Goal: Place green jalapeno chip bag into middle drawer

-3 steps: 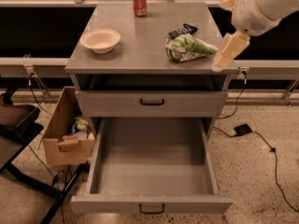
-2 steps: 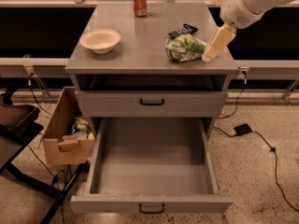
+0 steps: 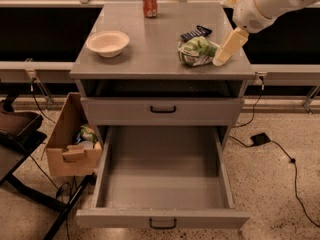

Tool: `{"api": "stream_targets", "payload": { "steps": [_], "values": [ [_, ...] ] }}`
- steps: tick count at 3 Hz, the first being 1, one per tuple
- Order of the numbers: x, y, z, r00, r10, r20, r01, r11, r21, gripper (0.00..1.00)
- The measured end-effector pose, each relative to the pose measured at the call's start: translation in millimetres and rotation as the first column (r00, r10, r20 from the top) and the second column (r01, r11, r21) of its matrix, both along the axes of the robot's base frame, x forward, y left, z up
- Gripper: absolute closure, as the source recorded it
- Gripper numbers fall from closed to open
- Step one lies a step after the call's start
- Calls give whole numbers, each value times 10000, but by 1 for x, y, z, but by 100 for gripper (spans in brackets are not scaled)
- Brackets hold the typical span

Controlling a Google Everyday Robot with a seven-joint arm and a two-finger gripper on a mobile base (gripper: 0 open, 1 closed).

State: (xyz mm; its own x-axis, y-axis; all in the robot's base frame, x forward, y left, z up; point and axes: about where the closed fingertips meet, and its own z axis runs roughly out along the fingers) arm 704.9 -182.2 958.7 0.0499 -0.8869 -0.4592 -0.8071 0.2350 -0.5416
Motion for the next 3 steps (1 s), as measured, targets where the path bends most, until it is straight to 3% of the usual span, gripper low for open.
{"api": "stream_targets", "payload": {
  "steps": [3],
  "values": [
    [74,5,-57,9991,428,9,-426,9927,1127,0]
  ]
}}
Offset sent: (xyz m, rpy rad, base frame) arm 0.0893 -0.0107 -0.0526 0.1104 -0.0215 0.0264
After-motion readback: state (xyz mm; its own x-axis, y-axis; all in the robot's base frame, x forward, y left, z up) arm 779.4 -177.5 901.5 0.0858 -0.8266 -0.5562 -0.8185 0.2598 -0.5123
